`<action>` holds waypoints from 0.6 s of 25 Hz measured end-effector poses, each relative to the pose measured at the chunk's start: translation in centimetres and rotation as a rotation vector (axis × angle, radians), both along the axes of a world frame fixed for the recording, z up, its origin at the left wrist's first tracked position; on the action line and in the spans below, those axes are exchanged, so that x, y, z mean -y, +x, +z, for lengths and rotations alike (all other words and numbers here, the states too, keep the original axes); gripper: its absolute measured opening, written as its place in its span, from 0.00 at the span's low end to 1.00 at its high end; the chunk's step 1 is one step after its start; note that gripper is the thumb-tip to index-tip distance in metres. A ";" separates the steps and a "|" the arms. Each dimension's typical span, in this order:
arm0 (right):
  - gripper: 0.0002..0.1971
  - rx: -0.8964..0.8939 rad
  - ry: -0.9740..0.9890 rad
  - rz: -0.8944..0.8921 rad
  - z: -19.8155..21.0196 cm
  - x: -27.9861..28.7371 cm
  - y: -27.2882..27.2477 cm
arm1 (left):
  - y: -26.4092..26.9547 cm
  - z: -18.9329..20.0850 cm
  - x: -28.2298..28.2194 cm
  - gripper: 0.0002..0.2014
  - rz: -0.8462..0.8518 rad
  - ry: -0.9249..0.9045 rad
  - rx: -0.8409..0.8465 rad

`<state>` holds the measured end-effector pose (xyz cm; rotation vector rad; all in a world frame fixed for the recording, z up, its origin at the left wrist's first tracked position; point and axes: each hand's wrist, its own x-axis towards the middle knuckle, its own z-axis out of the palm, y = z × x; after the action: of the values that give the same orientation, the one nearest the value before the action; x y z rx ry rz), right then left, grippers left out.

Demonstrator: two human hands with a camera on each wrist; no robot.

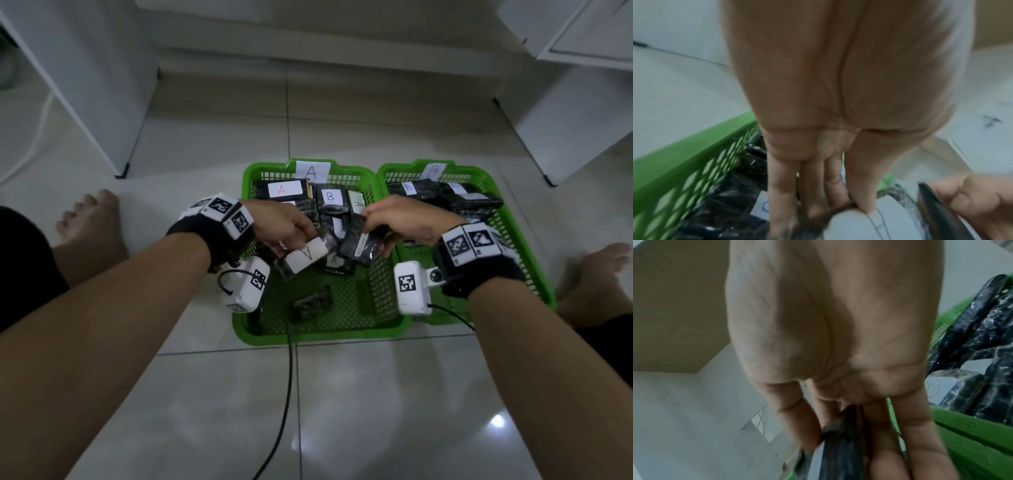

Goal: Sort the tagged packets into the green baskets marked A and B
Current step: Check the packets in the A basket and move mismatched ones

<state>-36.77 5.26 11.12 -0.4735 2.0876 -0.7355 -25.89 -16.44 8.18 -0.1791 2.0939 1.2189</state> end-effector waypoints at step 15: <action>0.18 -0.181 -0.235 -0.072 -2.3 4.8 3.9 | 0.9 1.4 1.0 0.27 0.666 0.369 -0.295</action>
<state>-32.87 0.44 8.83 -0.6159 2.2057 -1.0203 -25.01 -17.43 9.58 -0.5885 2.0673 2.1119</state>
